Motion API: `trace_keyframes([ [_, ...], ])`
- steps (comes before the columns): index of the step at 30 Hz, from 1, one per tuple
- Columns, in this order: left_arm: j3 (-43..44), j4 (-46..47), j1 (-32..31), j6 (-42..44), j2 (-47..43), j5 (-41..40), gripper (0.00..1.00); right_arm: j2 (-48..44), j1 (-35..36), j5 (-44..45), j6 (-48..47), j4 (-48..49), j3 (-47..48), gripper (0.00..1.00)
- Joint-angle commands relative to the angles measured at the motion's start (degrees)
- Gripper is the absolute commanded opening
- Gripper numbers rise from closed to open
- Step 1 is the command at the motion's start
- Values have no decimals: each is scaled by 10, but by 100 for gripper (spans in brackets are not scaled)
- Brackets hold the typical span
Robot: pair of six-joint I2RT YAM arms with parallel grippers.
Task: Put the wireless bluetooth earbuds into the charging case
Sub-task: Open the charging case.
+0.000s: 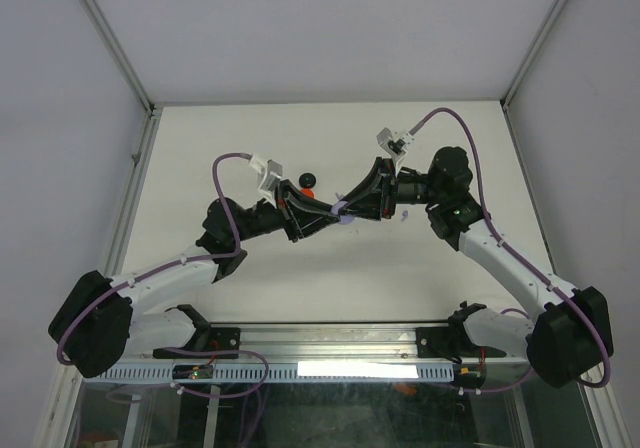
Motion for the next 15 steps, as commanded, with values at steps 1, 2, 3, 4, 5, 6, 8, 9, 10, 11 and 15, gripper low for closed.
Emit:
trace_keyframes([
  [1, 18, -12, 4, 18, -14, 6, 4, -6, 5, -23, 24, 59, 13, 7],
  [2, 16, -8, 4, 15, -14, 4, 8, -7, 5, -21, 23, 59, 12, 6],
  [3, 14, -1, 4, 12, -12, 3, 11, -9, 5, -19, 25, 63, 11, 5],
  [4, 11, 6, 4, 8, -9, 1, 17, -10, 6, -15, 27, 69, 9, 4],
  [5, 7, 17, 3, 3, -6, -4, 22, -11, 8, -13, 28, 77, 7, 4],
  [6, 3, 31, 3, -5, -2, -7, 25, -11, 10, -13, 28, 84, 5, 4],
  [8, -4, 66, 2, -25, 10, -8, 29, -11, 15, -13, 28, 94, 1, 4],
  [9, -5, 80, 0, -35, 15, -8, 30, -11, 18, -13, 28, 97, 0, 4],
  [10, -7, 93, -2, -42, 21, -8, 32, -10, 20, -13, 28, 102, -2, 4],
  [11, -7, 103, -5, -46, 29, -7, 34, -10, 23, -13, 28, 109, -5, 4],
  [15, -3, 122, -17, -49, 47, -4, 36, -8, 28, 28, 54, 131, -11, 1],
])
